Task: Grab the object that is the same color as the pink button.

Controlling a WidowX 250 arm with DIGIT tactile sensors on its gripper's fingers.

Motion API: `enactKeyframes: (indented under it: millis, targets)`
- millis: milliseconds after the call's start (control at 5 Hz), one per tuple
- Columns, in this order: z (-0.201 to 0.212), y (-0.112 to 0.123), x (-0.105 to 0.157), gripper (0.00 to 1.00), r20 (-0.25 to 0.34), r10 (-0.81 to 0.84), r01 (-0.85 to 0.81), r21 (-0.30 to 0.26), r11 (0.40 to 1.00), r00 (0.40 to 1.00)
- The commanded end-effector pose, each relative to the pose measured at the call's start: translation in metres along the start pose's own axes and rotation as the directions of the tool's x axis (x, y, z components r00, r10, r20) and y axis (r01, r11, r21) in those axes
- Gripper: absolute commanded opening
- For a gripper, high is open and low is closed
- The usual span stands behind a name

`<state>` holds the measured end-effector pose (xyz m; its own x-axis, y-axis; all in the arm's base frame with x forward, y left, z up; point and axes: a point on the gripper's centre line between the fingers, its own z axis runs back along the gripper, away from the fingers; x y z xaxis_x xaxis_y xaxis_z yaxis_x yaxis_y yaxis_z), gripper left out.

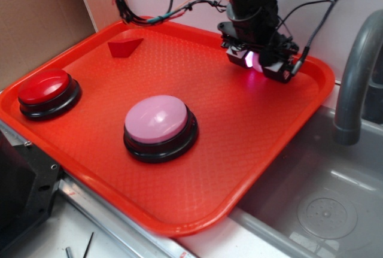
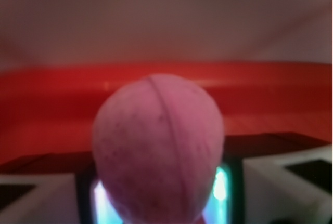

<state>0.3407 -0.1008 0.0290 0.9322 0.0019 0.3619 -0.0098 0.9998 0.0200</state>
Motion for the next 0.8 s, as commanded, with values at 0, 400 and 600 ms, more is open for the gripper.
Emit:
enactKeyframes:
  millis: [0,400,600]
  targets:
    - [0.105,0.016,-0.014,0.00,-0.133,-0.103,0.096,-0.054,0.994,0.986]
    - [0.148,0.061,-0.043,0.00,-0.429,0.004,-0.027,-0.047,0.999,0.903]
    - [0.177,0.094,-0.052,0.00,-0.354,0.057,-0.074,-0.033,0.997,0.933]
